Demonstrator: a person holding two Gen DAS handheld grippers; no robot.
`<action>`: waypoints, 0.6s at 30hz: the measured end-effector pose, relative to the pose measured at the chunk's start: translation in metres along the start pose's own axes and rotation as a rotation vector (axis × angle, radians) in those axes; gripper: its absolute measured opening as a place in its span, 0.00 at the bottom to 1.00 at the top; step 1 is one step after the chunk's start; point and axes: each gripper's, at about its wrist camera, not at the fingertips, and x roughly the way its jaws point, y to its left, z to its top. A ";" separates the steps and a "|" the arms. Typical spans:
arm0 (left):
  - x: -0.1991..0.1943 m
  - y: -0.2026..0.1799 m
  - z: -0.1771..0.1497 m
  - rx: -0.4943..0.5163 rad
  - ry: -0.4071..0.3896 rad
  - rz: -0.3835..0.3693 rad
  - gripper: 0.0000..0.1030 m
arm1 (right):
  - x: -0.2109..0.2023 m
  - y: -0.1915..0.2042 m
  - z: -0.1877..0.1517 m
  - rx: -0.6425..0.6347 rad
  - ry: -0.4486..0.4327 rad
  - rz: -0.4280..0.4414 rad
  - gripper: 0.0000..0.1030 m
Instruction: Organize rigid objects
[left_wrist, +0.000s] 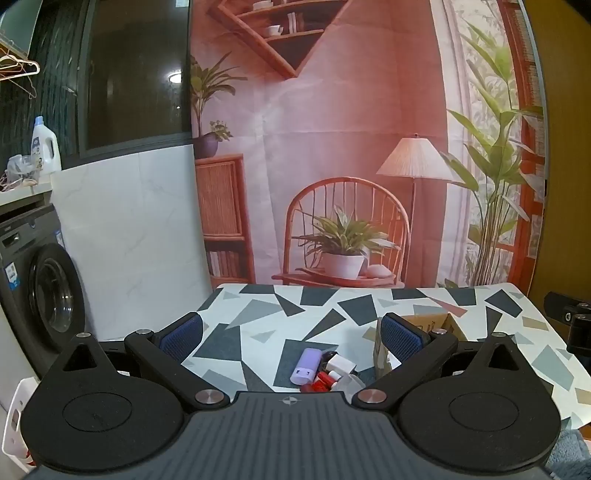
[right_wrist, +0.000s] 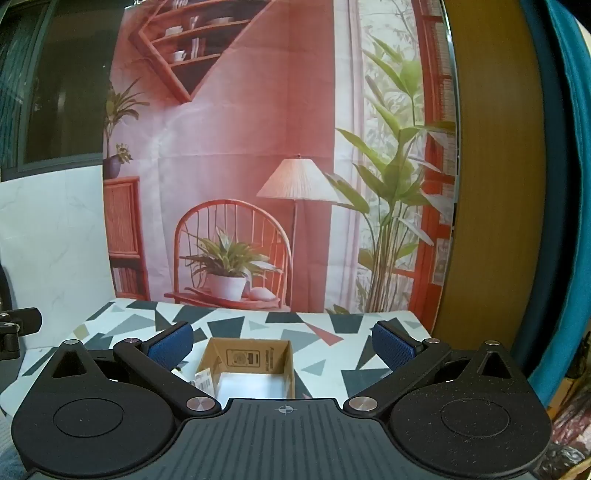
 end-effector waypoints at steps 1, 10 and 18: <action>0.000 0.000 0.000 0.001 -0.003 0.001 1.00 | 0.000 0.000 0.000 -0.001 0.001 0.000 1.00; -0.001 0.001 0.000 0.000 -0.006 0.002 1.00 | 0.000 0.000 0.001 0.002 0.003 -0.002 1.00; 0.000 0.000 0.000 0.001 -0.005 0.001 1.00 | 0.001 0.000 0.002 0.003 0.006 -0.001 1.00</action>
